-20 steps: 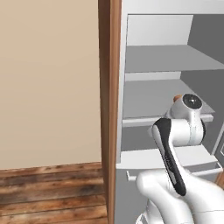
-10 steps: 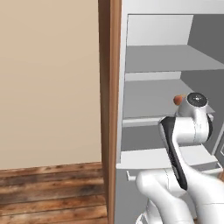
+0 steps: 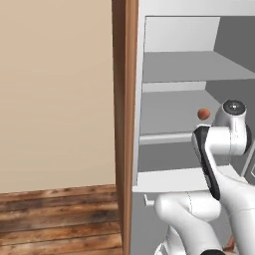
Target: Gather the onion and sweet potato from the fridge and place them on a tray on the dining counter. Then gather the chicken drumstick and fish from the fridge and place them on the other tray.
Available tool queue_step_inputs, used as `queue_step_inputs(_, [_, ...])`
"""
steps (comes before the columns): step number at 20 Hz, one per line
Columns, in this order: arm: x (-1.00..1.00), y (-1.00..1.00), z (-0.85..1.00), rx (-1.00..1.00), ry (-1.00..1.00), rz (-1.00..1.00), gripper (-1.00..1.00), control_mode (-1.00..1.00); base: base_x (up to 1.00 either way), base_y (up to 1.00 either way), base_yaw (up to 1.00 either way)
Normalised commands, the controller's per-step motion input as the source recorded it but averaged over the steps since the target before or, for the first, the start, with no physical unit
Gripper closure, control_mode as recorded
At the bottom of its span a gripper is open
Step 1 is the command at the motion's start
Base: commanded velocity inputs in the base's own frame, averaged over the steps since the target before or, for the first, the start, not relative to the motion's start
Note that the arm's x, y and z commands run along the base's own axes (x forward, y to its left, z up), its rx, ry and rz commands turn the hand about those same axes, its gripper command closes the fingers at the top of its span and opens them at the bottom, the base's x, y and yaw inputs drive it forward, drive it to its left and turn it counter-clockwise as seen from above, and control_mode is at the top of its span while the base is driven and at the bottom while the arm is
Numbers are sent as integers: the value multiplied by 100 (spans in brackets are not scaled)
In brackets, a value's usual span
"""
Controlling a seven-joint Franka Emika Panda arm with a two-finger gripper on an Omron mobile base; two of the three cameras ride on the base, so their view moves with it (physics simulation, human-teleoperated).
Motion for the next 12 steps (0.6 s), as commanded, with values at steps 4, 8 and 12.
queue_step_inputs(4, [28, -31, 15, 5, -2, -11, -100, -100, 0, 0, 0])
queue_step_inputs(8, [30, -16, 13, 3, -8, 0, -100, -100, 0, 0, 0])
queue_step_inputs(12, [34, -8, 2, 1, -11, 0, -100, -100, 0, 0, 0])
